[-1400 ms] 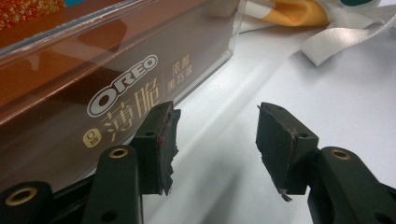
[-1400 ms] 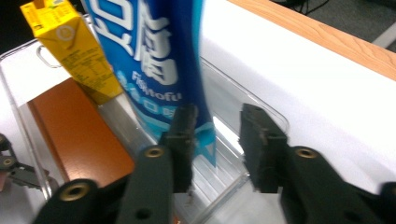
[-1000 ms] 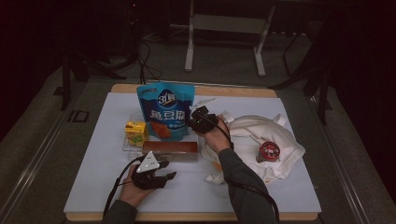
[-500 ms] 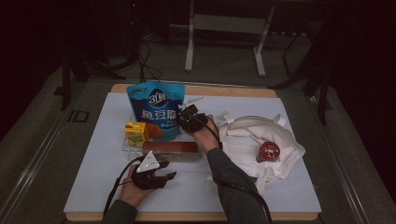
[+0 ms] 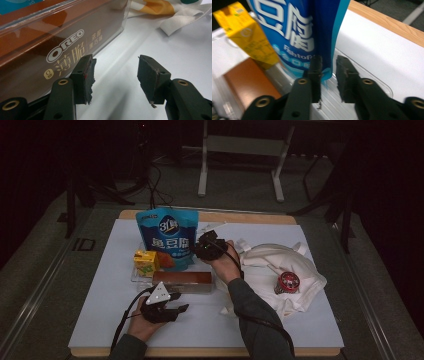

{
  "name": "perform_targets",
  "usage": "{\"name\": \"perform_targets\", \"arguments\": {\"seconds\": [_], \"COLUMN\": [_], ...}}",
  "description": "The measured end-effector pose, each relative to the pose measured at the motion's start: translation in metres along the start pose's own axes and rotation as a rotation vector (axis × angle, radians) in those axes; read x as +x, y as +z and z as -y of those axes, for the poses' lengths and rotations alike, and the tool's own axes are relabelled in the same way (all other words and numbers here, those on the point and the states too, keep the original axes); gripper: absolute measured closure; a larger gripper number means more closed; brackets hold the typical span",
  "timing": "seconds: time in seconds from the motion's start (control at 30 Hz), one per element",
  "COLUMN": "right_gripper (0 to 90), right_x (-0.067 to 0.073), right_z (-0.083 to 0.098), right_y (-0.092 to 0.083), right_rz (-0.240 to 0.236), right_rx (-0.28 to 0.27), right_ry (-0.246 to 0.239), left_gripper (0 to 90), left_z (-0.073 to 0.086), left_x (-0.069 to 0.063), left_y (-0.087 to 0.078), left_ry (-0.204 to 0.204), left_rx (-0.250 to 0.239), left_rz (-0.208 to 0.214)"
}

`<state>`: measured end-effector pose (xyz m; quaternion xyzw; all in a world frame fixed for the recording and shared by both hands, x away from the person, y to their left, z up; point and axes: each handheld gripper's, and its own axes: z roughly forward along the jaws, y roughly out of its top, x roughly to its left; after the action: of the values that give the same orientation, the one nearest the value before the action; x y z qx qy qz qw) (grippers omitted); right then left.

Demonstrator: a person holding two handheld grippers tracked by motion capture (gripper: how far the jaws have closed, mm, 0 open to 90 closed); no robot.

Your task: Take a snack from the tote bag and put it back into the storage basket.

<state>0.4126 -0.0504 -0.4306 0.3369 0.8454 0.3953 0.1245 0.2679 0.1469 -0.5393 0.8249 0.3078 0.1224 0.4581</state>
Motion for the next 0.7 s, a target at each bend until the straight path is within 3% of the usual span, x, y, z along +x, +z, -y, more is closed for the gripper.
{"name": "perform_targets", "arguments": {"seconds": [0.7], "right_gripper": [59.9], "right_x": [-0.004], "right_z": [0.012], "right_y": [-0.037], "right_rz": [0.024], "right_rx": [0.001], "right_ry": [-0.084], "left_gripper": [46.6], "left_z": [0.000], "left_x": [0.000], "left_y": [0.000], "left_ry": [-0.002], "left_rx": [0.000], "left_rz": [-0.001]}}
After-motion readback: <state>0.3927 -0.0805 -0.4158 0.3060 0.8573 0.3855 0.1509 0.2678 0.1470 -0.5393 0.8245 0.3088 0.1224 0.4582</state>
